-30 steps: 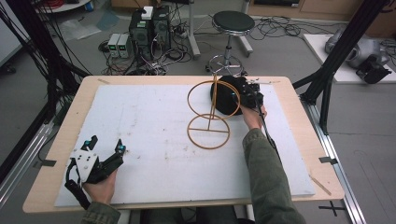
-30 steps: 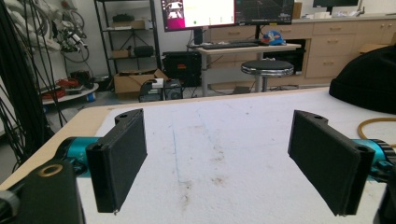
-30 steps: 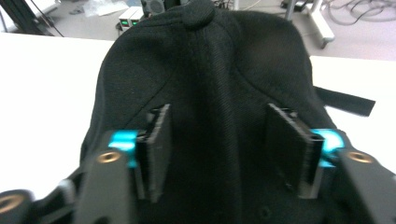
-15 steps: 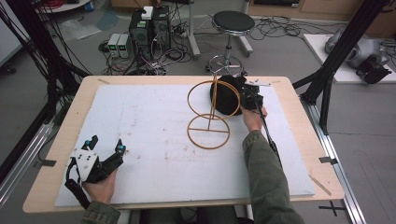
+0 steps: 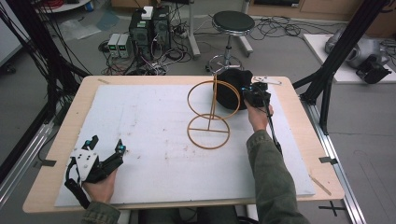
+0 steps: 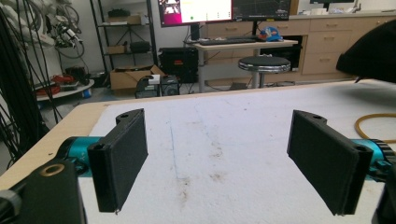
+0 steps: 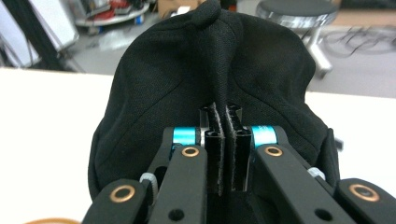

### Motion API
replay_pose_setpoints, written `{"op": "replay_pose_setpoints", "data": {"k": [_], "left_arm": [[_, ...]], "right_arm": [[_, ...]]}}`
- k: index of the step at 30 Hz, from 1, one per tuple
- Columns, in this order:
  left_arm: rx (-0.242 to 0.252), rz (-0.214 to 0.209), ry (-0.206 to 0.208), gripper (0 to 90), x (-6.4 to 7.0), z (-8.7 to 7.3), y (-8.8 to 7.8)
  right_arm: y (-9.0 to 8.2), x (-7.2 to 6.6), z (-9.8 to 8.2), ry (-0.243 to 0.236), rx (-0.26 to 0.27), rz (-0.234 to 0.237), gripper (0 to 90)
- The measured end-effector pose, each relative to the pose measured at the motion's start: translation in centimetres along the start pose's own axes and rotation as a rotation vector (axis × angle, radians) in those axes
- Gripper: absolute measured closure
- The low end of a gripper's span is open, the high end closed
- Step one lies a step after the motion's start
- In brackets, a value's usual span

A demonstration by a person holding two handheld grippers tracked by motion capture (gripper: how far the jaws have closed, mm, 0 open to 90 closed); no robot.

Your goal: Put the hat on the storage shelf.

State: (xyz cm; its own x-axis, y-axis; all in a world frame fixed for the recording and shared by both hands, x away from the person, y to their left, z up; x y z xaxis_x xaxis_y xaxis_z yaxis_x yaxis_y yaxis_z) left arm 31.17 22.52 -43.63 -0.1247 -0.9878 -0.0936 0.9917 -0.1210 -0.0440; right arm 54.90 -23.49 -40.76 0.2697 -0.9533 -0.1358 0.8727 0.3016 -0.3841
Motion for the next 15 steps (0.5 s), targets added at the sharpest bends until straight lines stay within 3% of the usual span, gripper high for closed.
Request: {"op": "replay_pose_setpoints", "data": {"k": [1, 3, 4, 5, 10, 15], "left_arm": [[0.0, 0.0, 0.0, 20.3, 0.0, 0.0, 0.0], [-0.005, -0.008, 0.0, 20.1, 0.1, -0.1, 0.1], [-0.007, -0.013, 0.001, 20.1, 0.2, -0.1, 0.2], [-0.01, -0.018, 0.001, 20.0, 0.3, -0.1, 0.2], [-0.007, -0.034, 0.008, 20.0, 0.8, 0.0, 0.3], [-0.006, -0.04, 0.009, 20.0, 1.0, 0.1, 0.4]], "right_arm": [[0.0, 0.0, 0.0, 0.0, 0.0, 0.0, 88.4], [-1.0, 0.1, 1.1, -0.009, 0.065, -0.013, 88.3], [-1.0, 0.1, 1.1, -0.009, 0.065, -0.013, 88.3], [-1.8, 0.1, 1.9, -0.006, 0.108, -0.012, 88.3], [-3.8, 0.0, 3.9, 0.032, 0.219, 0.006, 88.3], [-5.7, 0.0, 5.7, 0.041, 0.297, 0.01, 88.3]]}}
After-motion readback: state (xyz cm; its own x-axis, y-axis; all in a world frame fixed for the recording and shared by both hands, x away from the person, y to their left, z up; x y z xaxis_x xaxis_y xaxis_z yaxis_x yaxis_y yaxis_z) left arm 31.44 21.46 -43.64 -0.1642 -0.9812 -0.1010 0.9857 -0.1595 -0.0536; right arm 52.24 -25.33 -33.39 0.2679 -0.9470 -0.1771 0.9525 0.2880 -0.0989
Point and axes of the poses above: each handheld gripper's, and its own axes: y roughly forward along the jaws, z roughly out of its top, x roughly to its right, the point moved 7 cm from there along y, roughly forward along the jaws, and after that the axes turned 3 degrees about y, right-handed, at the moved point
